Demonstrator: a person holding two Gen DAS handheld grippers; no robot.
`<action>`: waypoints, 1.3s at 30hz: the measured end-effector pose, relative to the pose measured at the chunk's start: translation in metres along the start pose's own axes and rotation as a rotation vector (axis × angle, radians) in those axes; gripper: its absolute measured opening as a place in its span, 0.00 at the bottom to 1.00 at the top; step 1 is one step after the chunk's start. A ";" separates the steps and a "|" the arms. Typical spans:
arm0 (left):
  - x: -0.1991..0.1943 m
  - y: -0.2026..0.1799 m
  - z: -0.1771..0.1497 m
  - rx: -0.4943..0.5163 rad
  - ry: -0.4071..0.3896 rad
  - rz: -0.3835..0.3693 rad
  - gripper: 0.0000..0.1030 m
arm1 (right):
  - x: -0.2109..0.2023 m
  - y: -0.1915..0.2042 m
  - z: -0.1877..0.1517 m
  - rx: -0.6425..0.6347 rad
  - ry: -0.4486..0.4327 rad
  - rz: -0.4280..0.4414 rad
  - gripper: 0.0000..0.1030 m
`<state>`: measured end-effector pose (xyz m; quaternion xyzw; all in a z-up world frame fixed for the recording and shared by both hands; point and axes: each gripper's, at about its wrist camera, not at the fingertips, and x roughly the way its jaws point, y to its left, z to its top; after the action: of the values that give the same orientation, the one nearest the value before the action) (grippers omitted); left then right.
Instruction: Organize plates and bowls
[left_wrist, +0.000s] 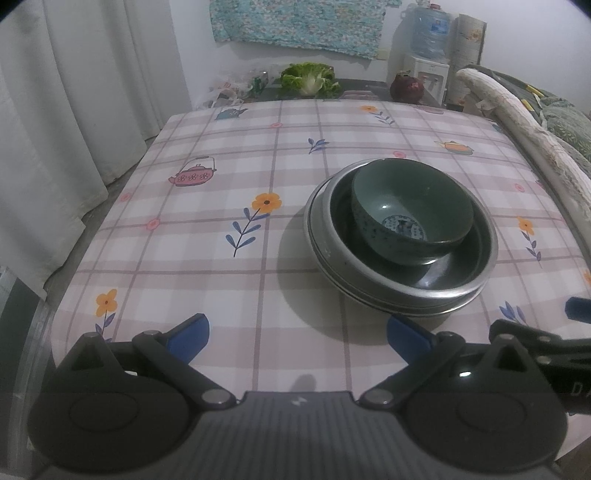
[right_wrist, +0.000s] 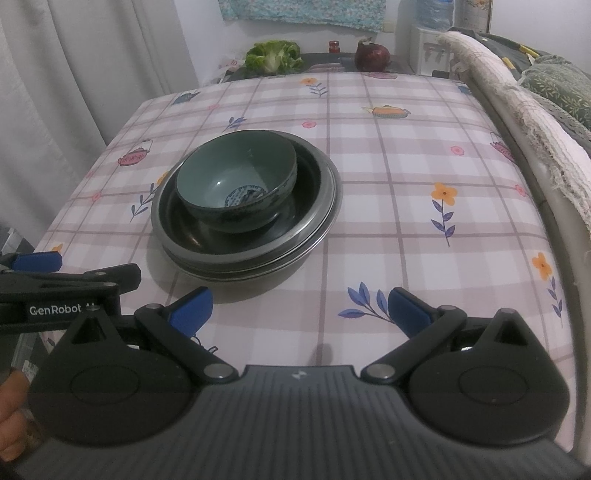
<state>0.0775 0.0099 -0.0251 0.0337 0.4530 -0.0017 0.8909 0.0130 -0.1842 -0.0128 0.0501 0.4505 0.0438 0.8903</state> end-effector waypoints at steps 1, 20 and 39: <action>0.000 0.000 0.000 0.000 0.000 0.001 1.00 | 0.000 0.000 0.000 -0.001 0.000 0.001 0.99; 0.000 0.002 -0.001 -0.001 0.000 0.002 1.00 | 0.002 0.003 -0.002 -0.001 0.003 0.007 0.99; 0.000 0.003 0.000 -0.001 0.000 0.003 1.00 | 0.003 0.002 -0.002 -0.002 0.010 0.013 0.99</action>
<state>0.0776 0.0132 -0.0255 0.0340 0.4528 -0.0003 0.8910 0.0130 -0.1822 -0.0162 0.0517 0.4544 0.0503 0.8879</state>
